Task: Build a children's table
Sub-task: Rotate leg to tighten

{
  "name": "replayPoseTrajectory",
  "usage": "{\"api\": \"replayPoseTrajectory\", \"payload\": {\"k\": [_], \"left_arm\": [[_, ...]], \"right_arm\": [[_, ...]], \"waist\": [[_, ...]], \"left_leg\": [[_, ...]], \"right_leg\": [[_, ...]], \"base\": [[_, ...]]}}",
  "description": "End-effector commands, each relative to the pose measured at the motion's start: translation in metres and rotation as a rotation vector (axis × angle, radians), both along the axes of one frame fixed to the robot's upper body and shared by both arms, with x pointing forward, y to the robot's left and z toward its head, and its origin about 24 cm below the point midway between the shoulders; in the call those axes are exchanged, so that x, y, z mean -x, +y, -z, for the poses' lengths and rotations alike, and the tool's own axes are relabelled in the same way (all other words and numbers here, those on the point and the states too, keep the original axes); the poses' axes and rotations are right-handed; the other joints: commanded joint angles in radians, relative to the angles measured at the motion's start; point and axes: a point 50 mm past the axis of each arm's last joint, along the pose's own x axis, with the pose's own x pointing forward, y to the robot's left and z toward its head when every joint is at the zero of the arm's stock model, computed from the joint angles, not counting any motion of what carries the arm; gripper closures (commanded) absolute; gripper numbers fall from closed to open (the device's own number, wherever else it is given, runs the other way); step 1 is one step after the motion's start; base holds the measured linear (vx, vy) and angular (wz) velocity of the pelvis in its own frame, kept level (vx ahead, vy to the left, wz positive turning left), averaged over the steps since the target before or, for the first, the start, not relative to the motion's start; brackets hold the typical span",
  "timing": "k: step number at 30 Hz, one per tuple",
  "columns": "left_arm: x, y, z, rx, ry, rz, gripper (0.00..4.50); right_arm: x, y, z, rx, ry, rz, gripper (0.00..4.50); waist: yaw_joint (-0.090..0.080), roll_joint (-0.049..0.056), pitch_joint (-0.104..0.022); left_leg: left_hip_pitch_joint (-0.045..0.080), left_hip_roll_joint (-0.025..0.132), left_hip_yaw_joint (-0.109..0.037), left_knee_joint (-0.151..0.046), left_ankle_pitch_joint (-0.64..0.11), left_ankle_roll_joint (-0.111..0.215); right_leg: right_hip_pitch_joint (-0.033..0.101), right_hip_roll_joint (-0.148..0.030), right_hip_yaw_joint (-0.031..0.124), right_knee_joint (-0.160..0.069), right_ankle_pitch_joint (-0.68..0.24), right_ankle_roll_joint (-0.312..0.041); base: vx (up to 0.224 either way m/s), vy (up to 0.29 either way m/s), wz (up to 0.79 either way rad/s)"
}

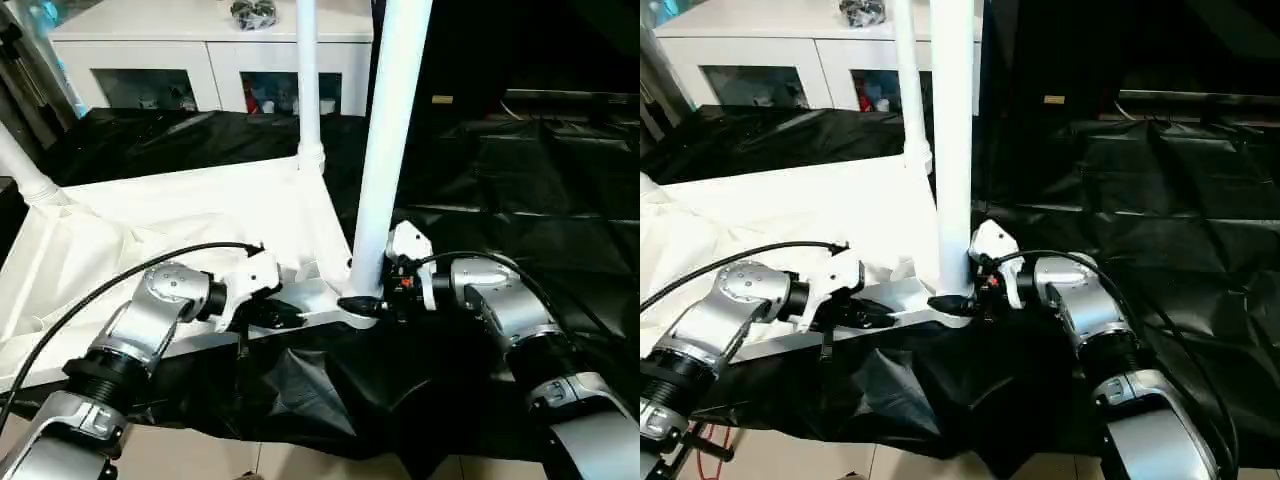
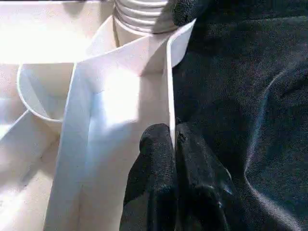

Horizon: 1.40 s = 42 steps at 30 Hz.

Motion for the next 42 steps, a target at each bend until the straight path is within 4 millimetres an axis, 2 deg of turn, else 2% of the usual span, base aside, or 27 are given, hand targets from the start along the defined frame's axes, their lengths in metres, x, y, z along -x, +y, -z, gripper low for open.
{"api": "replayPoseTrajectory", "payload": {"k": [1,4,7,9,11,12,14,15,16,18,20,22,23,25,26,27,29,30,31,33,35,36,38,39,40,41,42], "left_arm": [[0.009,-0.012,0.008,-0.003,0.048,0.114,4.50],[0.009,-0.012,0.008,-0.003,0.045,0.115,4.50],[0.009,-0.012,0.008,-0.003,0.047,0.114,4.50],[0.008,-0.012,0.009,0.001,0.049,0.098,4.50],[0.004,-0.013,0.009,0.022,0.054,0.034,4.50],[-0.003,-0.016,0.007,0.058,0.039,-0.054,4.50],[-0.004,-0.017,0.007,0.066,0.037,-0.074,4.50],[-0.009,-0.021,0.005,0.078,0.031,-0.133,4.50],[-0.011,-0.023,0.004,0.084,0.026,-0.157,4.50],[-0.016,-0.028,0.003,0.097,0.022,-0.222,4.50],[-0.023,-0.035,0.003,0.099,-0.003,-0.301,4.50],[-0.025,-0.040,0.003,0.103,-0.005,-0.336,4.50],[-0.028,-0.044,0.003,0.106,-0.009,-0.371,4.50],[-0.032,-0.055,0.003,0.116,-0.028,-0.442,4.50],[-0.032,-0.055,0.003,0.116,-0.028,-0.442,4.50],[-0.029,-0.064,0.004,0.131,-0.028,-0.422,4.50],[-0.029,-0.067,0.004,0.135,-0.025,-0.416,4.50],[-0.027,-0.068,0.005,0.131,-0.032,-0.386,4.50],[-0.025,-0.067,0.007,0.121,-0.042,-0.354,4.50],[-0.020,-0.063,0.009,0.111,-0.048,-0.296,4.50],[-0.018,-0.059,0.008,0.116,-0.044,-0.266,4.50],[-0.018,-0.058,0.008,0.116,-0.045,-0.259,4.50],[-0.012,-0.051,0.006,0.129,-0.038,-0.180,4.50],[-0.010,-0.048,0.005,0.134,-0.038,-0.149,4.50],[-0.007,-0.043,0.004,0.135,-0.019,-0.109,4.50],[-0.007,-0.043,0.004,0.135,-0.019,-0.109,4.50],[-0.005,-0.040,0.003,0.134,-0.010,-0.075,4.50]], "right_arm": [[0.003,0.006,-0.001,0.027,-0.008,-0.041,0.88],[0.005,0.007,0.000,0.026,0.002,-0.046,1.07],[0.007,0.008,0.002,0.026,0.014,-0.051,1.44],[0.009,0.009,0.004,0.024,0.022,-0.047,1.49],[0.010,0.012,0.007,-0.007,0.049,-0.017,1.64],[0.009,0.015,0.012,-0.032,0.067,0.054,1.70],[0.008,0.016,0.015,-0.033,0.071,0.078,1.72],[0.005,0.018,0.021,-0.034,0.076,0.164,1.73],[0.003,0.020,0.024,-0.037,0.080,0.209,1.73],[0.000,0.026,0.032,-0.052,0.102,0.307,1.73],[-0.002,0.034,0.038,-0.065,0.121,0.401,1.74],[-0.003,0.041,0.041,-0.069,0.134,0.440,1.74],[-0.004,0.046,0.043,-0.066,0.137,0.478,1.74],[-0.007,0.061,0.046,-0.061,0.161,0.587,1.74],[-0.007,0.061,0.046,-0.061,0.161,0.587,1.74],[-0.007,0.071,0.046,-0.062,0.152,0.604,1.74],[-0.007,0.074,0.046,-0.067,0.148,0.603,1.18],[-0.008,0.076,0.044,-0.086,0.150,0.601,1.04],[-0.008,0.076,0.042,-0.110,0.156,0.579,1.04],[-0.009,0.074,0.036,-0.133,0.138,0.528,0.94],[-0.010,0.069,0.033,-0.118,0.100,0.499,0.60],[-0.010,0.069,0.033,-0.115,0.091,0.494,0.57],[-0.008,0.061,0.027,-0.099,0.049,0.374,0.57],[-0.007,0.058,0.025,-0.092,0.033,0.328,0.57],[-0.005,0.053,0.021,-0.090,0.020,0.251,0.57],[-0.005,0.053,0.021,-0.090,0.020,0.251,0.57],[-0.003,0.049,0.019,-0.090,0.017,0.199,0.57]], "waist": [[-0.006,-0.001,-0.055],[-0.004,-0.001,-0.058],[-0.003,0.001,-0.059],[-0.003,0.003,-0.059],[-0.004,0.002,-0.057],[-0.004,0.001,-0.055],[-0.004,-0.001,-0.054],[-0.005,0.000,-0.054],[-0.008,0.000,-0.048],[-0.013,-0.003,-0.046],[-0.021,-0.003,-0.043],[-0.029,-0.005,-0.041],[-0.029,-0.004,-0.043],[-0.035,-0.002,-0.042],[-0.034,-0.003,-0.043],[-0.036,-0.003,-0.043],[-0.035,-0.003,-0.045],[-0.036,-0.007,-0.045],[-0.035,-0.004,-0.045],[-0.035,-0.002,-0.046],[-0.037,0.000,-0.048],[-0.039,-0.002,-0.051],[-0.041,0.005,-0.051],[-0.040,0.002,-0.053],[-0.040,0.007,-0.052],[-0.039,0.004,-0.053],[-0.039,0.008,-0.053]], "left_leg": [[0.008,0.023,0.003,-0.058,-0.082,0.073],[0.005,0.021,0.002,-0.054,-0.049,0.087],[0.006,0.021,0.002,-0.054,-0.054,0.088],[0.007,0.021,0.002,-0.054,-0.061,0.083],[0.008,0.022,0.003,-0.056,-0.073,0.079],[0.007,0.022,0.003,-0.057,-0.075,0.072],[0.008,0.022,0.002,-0.060,-0.100,0.055],[0.008,0.022,0.002,-0.061,-0.108,0.049],[0.009,0.022,0.002,-0.067,-0.145,0.036],[0.011,0.022,0.001,-0.072,-0.172,0.014],[0.008,0.020,0.000,-0.074,-0.178,0.002],[0.012,0.017,-0.001,-0.077,-0.208,-0.006],[0.010,0.016,-0.001,-0.076,-0.203,-0.005],[0.011,0.017,0.000,-0.076,-0.188,-0.005],[0.011,0.015,0.001,-0.075,-0.186,-0.005],[0.011,0.015,0.001,-0.075,-0.190,-0.001],[0.011,0.015,0.002,-0.075,-0.193,0.004],[0.009,0.014,0.002,-0.074,-0.186,0.012],[0.010,0.014,0.002,-0.074,-0.180,0.020],[0.007,0.015,0.001,-0.074,-0.171,0.031],[0.007,0.015,0.002,-0.072,-0.154,0.033],[0.006,0.014,0.002,-0.069,-0.134,0.040],[0.005,0.014,0.003,-0.066,-0.115,0.051],[0.003,0.014,0.004,-0.064,-0.106,0.062],[0.003,0.015,0.004,-0.064,-0.107,0.065],[0.004,0.017,0.007,-0.062,-0.105,0.078],[0.006,0.018,0.007,-0.062,-0.106,0.079]], "right_leg": [[0.055,-0.047,0.048,-0.058,0.097,-0.272],[0.056,-0.047,0.047,-0.052,0.156,-0.274],[0.056,-0.047,0.046,-0.053,0.149,-0.277],[0.055,-0.047,0.046,-0.053,0.139,-0.277],[0.054,-0.046,0.047,-0.055,0.129,-0.276],[0.054,-0.047,0.048,-0.055,0.121,-0.277],[0.055,-0.050,0.048,-0.060,0.073,-0.272],[0.056,-0.051,0.048,-0.060,0.057,-0.269],[0.051,-0.050,0.049,-0.068,-0.009,-0.260],[0.051,-0.054,0.052,-0.074,-0.090,-0.244],[0.051,-0.053,0.054,-0.077,-0.119,-0.231],[0.050,-0.051,0.057,-0.085,-0.173,-0.215],[0.052,-0.051,0.058,-0.084,-0.168,-0.212],[0.046,-0.049,0.062,-0.083,-0.137,-0.216],[0.047,-0.048,0.061,-0.084,-0.135,-0.216],[0.046,-0.048,0.061,-0.084,-0.137,-0.214],[0.046,-0.049,0.061,-0.085,-0.134,-0.211],[0.047,-0.048,0.062,-0.084,-0.115,-0.212],[0.047,-0.048,0.061,-0.084,-0.103,-0.213],[0.048,-0.048,0.061,-0.082,-0.082,-0.215],[0.050,-0.047,0.060,-0.077,-0.043,-0.222],[0.052,-0.047,0.060,-0.074,-0.003,-0.230],[0.053,-0.046,0.058,-0.070,0.039,-0.244],[0.056,-0.045,0.056,-0.068,0.063,-0.252],[0.055,-0.045,0.056,-0.067,0.070,-0.256],[0.054,-0.043,0.055,-0.065,0.097,-0.265],[0.052,-0.044,0.055,-0.064,0.101,-0.269]], "base": [[0.000,0.000,0.00],[0.000,0.000,0.00],[0.000,0.000,0.00],[0.000,0.000,0.00],[0.000,0.000,0.00],[0.000,0.000,0.00],[0.000,0.000,0.00],[0.000,0.000,0.00],[0.000,0.000,0.00],[0.000,0.000,0.00],[0.000,0.000,0.00],[0.000,0.000,0.00],[0.000,0.000,0.00],[0.000,0.000,0.00],[0.000,0.000,0.00],[0.000,0.000,0.00],[0.000,0.000,0.00],[0.000,0.000,0.00],[0.000,0.000,0.00],[0.000,0.000,0.00],[0.000,0.000,0.00],[0.000,0.000,0.00],[0.000,0.000,0.00],[0.000,0.000,0.00],[0.000,0.000,0.00],[0.000,0.000,0.00],[0.000,0.000,0.00]]}}
